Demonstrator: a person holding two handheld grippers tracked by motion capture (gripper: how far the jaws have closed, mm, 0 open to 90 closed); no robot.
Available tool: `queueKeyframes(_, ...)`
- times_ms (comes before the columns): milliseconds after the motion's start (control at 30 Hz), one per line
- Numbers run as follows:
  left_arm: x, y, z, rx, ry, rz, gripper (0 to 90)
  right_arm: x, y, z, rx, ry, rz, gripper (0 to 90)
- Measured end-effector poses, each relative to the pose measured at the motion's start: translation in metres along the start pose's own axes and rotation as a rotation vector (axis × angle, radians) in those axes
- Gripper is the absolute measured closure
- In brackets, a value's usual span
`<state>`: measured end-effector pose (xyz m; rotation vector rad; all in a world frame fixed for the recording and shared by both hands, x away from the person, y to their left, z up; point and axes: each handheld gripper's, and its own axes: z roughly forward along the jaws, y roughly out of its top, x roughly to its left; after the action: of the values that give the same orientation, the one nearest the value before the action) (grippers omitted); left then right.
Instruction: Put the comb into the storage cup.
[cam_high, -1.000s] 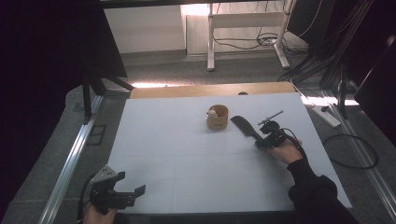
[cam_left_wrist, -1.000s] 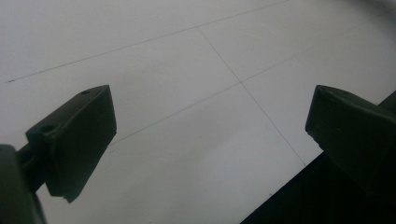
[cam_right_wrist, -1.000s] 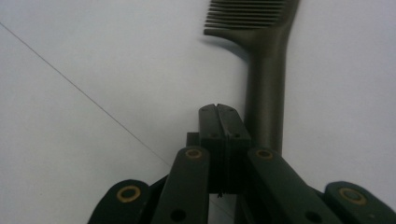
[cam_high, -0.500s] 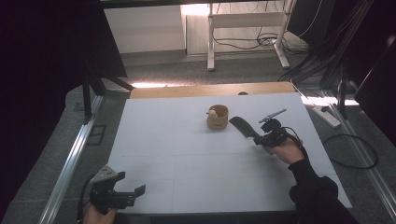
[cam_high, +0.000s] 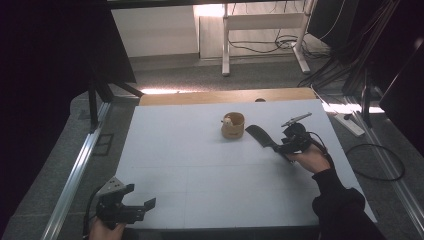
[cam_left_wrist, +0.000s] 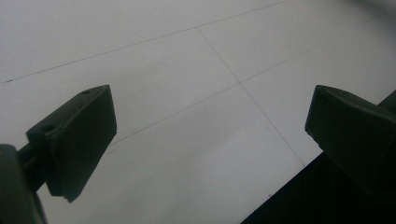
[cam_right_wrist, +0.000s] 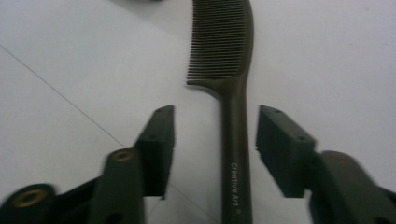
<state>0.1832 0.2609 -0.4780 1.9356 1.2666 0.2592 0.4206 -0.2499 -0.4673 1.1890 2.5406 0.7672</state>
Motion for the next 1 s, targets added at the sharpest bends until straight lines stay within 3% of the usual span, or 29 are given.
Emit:
queueKeyframes(167, 0.0, 0.0, 0.0, 0.001, -0.001, 0.0, 2.9, -0.005, 0.001, -0.001, 0.013, -0.001, 0.029, 29.3)
queueKeyframes(433, 0.0, 0.0, 0.0, 0.0, -0.002, 0.0, 2.9, -0.01, 0.001, 0.0, 0.032, -0.036, 0.025, 3.0)
queueKeyframes(1000, 0.0, 0.0, 0.0, 0.0, -0.004, 0.0, 3.0, -0.018, -0.001, 0.001, 0.052, -0.055, 0.032, 0.0)
